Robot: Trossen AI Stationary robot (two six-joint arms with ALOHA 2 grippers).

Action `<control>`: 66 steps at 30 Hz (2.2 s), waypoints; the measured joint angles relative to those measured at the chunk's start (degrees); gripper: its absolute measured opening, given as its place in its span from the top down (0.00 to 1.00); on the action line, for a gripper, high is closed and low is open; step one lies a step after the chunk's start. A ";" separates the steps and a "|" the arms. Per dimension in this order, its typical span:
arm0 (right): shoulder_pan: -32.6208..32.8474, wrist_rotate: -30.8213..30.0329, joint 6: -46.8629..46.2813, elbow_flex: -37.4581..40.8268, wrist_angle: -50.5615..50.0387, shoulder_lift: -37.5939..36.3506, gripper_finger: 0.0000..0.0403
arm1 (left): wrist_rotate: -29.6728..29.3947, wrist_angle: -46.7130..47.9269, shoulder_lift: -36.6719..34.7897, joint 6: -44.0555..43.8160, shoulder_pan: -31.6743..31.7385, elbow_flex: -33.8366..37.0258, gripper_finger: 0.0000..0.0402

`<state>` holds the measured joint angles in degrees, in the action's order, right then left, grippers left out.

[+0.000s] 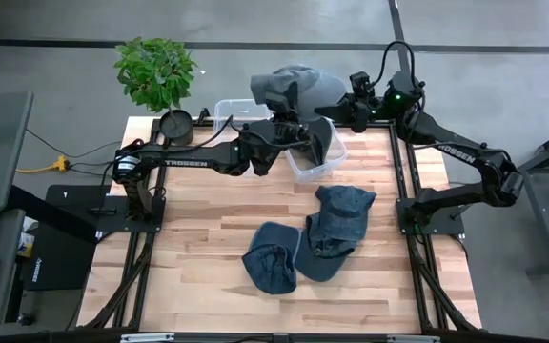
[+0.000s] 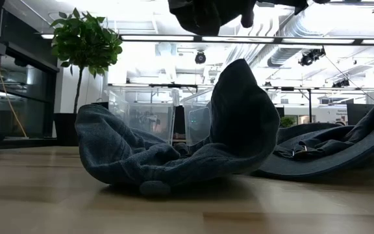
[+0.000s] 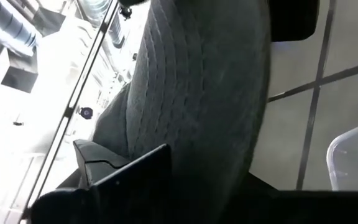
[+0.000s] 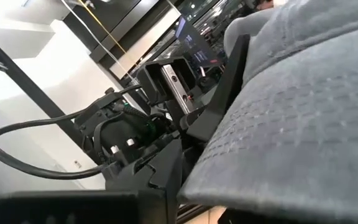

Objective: Pick & Place hat
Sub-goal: Put the gray cap into the right transparent bin

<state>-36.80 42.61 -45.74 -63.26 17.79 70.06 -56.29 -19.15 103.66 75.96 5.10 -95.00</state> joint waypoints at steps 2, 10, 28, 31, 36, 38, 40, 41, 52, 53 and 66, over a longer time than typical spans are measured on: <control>-0.02 -0.19 0.79 0.00 -0.01 0.00 0.81 | 0.33 0.04 0.00 -1.45 0.00 0.00 1.00; -1.35 -0.74 0.99 0.00 -0.12 0.00 0.93 | 1.57 0.06 -0.07 -12.21 0.44 0.00 1.00; -3.32 7.89 0.90 0.00 1.81 -0.04 0.55 | 1.68 3.10 -0.07 -20.44 1.11 0.00 1.00; -4.03 10.66 -0.33 0.00 1.53 -0.02 0.49 | 1.58 3.25 -0.07 -22.49 1.61 0.00 1.00; -5.77 11.47 0.74 0.00 -1.15 -0.02 0.46 | 5.18 6.44 -0.07 -28.19 4.05 0.00 1.00; -6.63 11.34 1.18 0.00 -2.58 0.00 0.46 | 7.99 8.78 -0.07 -31.05 5.54 0.00 1.00; -7.21 11.66 1.97 0.00 -3.20 0.00 0.45 | 9.09 9.53 -0.07 -33.37 6.54 0.02 1.00; -7.41 12.01 2.35 0.00 -3.61 0.00 0.45 | 9.09 9.51 -0.07 -34.00 6.81 0.02 1.00; -9.44 11.54 19.74 0.00 -16.95 0.00 0.45 | 8.24 12.52 -2.87 -41.91 7.30 0.05 1.00; -9.44 9.93 24.10 0.00 -19.12 0.00 0.45 | 8.61 13.69 -3.54 -44.01 7.30 -0.13 1.00; -6.25 -16.12 67.78 0.00 -29.10 7.93 0.45 | 29.24 39.96 -9.92 -70.81 11.58 0.04 1.00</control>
<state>-43.05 26.49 22.05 -63.26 -11.31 78.00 -27.05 20.81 93.73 5.15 16.69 -94.96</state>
